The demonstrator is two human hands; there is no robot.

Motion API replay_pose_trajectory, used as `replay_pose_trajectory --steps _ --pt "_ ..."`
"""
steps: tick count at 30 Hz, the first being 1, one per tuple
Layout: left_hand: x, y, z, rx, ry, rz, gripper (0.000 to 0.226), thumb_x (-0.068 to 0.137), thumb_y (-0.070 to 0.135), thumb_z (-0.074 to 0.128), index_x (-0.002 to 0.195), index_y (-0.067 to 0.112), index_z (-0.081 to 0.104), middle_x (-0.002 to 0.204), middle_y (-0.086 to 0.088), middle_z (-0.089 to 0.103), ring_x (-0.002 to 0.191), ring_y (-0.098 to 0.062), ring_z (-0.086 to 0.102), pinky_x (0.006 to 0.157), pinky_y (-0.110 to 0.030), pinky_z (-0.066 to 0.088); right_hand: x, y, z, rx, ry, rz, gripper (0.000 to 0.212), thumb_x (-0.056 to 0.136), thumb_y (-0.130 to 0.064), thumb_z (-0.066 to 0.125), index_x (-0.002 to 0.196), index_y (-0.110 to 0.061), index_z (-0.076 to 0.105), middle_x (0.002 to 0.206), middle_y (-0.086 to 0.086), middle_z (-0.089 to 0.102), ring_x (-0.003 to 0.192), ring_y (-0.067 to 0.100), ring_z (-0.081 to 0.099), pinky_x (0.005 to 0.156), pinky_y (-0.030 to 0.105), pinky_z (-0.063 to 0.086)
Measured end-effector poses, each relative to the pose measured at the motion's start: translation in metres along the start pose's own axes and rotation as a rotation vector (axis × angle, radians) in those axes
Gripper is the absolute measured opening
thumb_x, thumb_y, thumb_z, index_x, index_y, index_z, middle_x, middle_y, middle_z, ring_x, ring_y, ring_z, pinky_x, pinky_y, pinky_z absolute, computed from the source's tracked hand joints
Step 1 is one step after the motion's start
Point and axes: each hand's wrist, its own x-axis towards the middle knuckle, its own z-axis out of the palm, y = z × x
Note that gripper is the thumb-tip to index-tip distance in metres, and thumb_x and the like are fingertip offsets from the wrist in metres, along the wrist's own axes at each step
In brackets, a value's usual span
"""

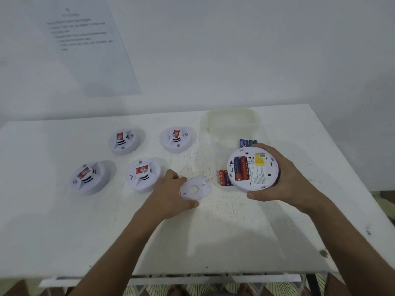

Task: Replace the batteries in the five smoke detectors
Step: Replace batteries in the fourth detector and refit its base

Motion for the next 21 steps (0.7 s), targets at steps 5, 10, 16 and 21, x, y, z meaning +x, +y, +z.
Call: replay_pose_trajectory --steps 5,10,16,21 --pt "-0.007 0.000 0.002 -0.085 0.094 0.013 0.043 0.064 0.058 0.077 0.087 0.022 0.066 0.098 0.006 0.045 0.086 -0.012 0.051 0.069 -0.023 0.045 0.003 -0.002 0.006 -0.001 -0.023 0.017 0.098 0.052 -0.012 0.093 0.137 -0.034 0.050 0.126 -0.014 0.065 0.119 0.008 0.060 0.083 0.025 0.059" --pt "-0.018 0.001 0.000 -0.109 0.165 0.065 0.037 0.064 0.051 0.076 0.078 0.019 0.064 0.088 0.006 0.048 0.080 -0.013 0.054 0.060 -0.015 0.039 0.006 -0.004 0.014 -0.007 -0.036 0.024 0.099 0.051 -0.012 0.093 0.139 -0.028 0.049 0.125 -0.011 0.064 0.119 0.011 0.060 0.085 0.027 0.059" --pt "-0.034 0.016 -0.058 -0.279 0.521 0.015 0.058 0.053 0.064 0.065 0.091 0.020 0.069 0.100 0.010 0.047 0.084 0.010 0.054 0.067 -0.016 0.047 0.010 -0.012 0.024 -0.002 -0.041 0.034 0.102 0.050 -0.012 0.093 0.140 -0.028 0.048 0.125 -0.014 0.063 0.119 0.008 0.060 0.090 0.029 0.058" --pt "-0.040 0.050 -0.086 -0.394 0.456 0.226 0.061 0.057 0.055 0.081 0.109 0.024 0.071 0.108 0.013 0.050 0.098 0.014 0.049 0.072 0.001 0.035 0.015 -0.022 0.038 0.014 -0.065 -0.003 0.101 0.052 -0.006 0.094 0.140 -0.025 0.047 0.124 -0.010 0.064 0.117 0.014 0.062 0.085 0.027 0.058"
